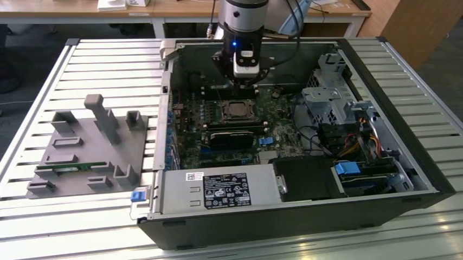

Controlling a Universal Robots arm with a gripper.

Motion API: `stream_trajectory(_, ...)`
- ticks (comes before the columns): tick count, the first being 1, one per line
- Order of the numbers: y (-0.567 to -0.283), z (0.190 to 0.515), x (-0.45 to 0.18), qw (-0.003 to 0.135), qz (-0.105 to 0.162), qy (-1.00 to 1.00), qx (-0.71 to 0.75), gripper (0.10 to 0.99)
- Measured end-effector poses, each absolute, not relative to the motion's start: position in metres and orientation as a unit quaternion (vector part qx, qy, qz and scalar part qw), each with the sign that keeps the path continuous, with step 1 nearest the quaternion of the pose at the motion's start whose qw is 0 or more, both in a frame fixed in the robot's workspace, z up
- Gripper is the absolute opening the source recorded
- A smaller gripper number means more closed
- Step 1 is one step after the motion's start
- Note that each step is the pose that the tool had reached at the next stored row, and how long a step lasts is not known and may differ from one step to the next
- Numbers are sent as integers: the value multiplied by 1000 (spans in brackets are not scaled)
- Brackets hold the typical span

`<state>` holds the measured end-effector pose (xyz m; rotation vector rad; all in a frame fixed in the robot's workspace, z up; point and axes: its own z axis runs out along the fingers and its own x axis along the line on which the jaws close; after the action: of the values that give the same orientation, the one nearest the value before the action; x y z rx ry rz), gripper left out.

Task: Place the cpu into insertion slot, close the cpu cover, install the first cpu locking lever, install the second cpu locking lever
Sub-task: 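Install the first cpu locking lever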

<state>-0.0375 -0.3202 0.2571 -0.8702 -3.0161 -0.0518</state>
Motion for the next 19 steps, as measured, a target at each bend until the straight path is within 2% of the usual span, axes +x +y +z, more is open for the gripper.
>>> stream_trajectory(19, -321, 256, -38, 3, -16, -992, -128, 106)
